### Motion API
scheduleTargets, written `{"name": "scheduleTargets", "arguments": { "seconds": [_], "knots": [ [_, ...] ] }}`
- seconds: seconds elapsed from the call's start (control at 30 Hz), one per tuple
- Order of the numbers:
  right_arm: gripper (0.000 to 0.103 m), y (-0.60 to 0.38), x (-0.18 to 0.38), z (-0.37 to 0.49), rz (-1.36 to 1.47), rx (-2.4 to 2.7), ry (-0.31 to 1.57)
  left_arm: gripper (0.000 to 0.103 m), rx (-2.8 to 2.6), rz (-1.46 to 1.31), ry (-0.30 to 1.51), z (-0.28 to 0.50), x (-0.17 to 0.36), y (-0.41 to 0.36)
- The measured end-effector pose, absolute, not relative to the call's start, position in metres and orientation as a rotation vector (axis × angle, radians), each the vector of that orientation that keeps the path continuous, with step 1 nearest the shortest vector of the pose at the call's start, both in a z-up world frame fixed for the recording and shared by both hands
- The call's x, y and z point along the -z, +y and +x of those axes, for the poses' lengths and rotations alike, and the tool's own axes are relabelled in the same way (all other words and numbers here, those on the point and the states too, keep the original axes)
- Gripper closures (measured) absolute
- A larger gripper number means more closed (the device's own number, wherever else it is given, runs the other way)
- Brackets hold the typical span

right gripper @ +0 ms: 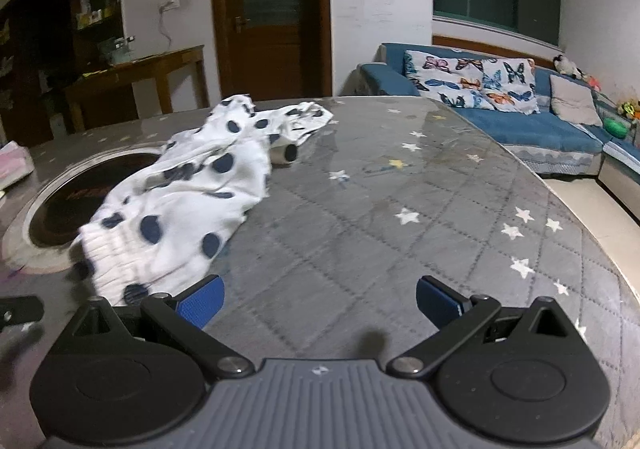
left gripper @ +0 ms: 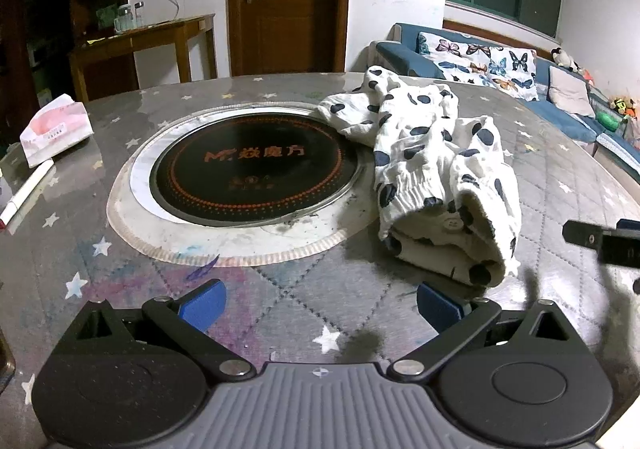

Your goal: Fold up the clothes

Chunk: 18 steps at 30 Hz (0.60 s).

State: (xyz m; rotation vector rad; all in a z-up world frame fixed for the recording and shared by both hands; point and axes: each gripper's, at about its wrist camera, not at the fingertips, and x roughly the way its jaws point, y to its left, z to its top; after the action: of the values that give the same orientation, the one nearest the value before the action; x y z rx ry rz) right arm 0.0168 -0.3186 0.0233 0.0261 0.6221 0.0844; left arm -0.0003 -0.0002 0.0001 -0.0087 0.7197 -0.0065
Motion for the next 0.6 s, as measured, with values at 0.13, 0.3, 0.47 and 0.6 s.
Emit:
{"name": "scheduleTargets", "arguments": {
  "seconds": [0.13,0.3,0.47,0.6],
  "knots": [
    [0.0,-0.315,-0.024,0.014,0.024,-0.101,0.637,0.0,0.007,-0.012,0.718,-0.002,0.0,-0.001],
    [0.0,-0.278,-0.023,-0.007,-0.057,-0.147,0.639,0.0,0.016,-0.015,0.721,-0.002,-0.002,-0.005],
    [0.0,-0.273,-0.024,-0.008,-0.036,-0.173,0.673,0.0,0.021,-0.019,0.724,-0.006,-0.01,-0.005],
    [0.0,-0.268,-0.024,-0.01,-0.046,-0.177,0.677,0.0,0.024,-0.015,0.724,-0.007,-0.011,-0.005]
  ]
}}
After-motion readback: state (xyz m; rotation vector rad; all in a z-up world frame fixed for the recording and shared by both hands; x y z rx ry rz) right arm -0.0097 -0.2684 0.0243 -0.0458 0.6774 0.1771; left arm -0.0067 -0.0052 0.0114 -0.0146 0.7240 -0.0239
